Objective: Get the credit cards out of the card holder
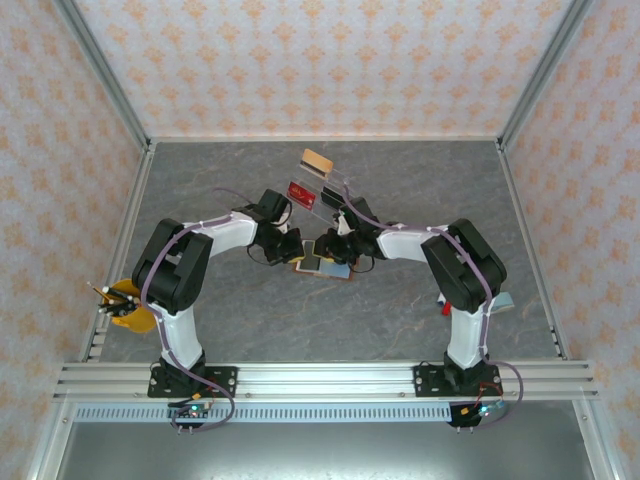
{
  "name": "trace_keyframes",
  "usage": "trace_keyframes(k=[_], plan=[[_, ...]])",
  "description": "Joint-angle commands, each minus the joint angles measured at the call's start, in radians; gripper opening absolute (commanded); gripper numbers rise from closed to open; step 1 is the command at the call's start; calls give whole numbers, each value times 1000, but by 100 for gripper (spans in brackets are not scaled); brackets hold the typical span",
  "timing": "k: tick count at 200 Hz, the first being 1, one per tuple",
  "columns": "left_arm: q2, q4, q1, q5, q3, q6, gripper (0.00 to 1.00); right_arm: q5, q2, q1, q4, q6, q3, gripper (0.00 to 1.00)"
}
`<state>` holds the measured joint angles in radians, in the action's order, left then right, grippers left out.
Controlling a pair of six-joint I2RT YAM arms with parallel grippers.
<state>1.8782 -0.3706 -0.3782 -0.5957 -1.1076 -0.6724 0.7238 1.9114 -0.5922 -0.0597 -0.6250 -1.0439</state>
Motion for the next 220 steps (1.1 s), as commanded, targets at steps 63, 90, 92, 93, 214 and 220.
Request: trace_keyframes(k=[63, 90, 92, 93, 214, 220], plan=[[24, -45, 8, 58, 46, 28, 6, 83, -50, 21, -214, -85, 78, 18], [25, -49, 11, 60, 45, 33, 7, 107, -66, 35, -245, -94, 102, 17], [25, -48, 12, 60, 45, 32, 7, 108, -67, 35, -246, -95, 102, 17], [25, -48, 12, 59, 45, 32, 7, 109, -67, 35, -246, -94, 103, 17], [23, -62, 21, 58, 40, 39, 8, 60, -81, 37, -132, -26, 85, 4], [20, -63, 22, 57, 40, 40, 8, 55, -84, 37, -123, -19, 84, 2]])
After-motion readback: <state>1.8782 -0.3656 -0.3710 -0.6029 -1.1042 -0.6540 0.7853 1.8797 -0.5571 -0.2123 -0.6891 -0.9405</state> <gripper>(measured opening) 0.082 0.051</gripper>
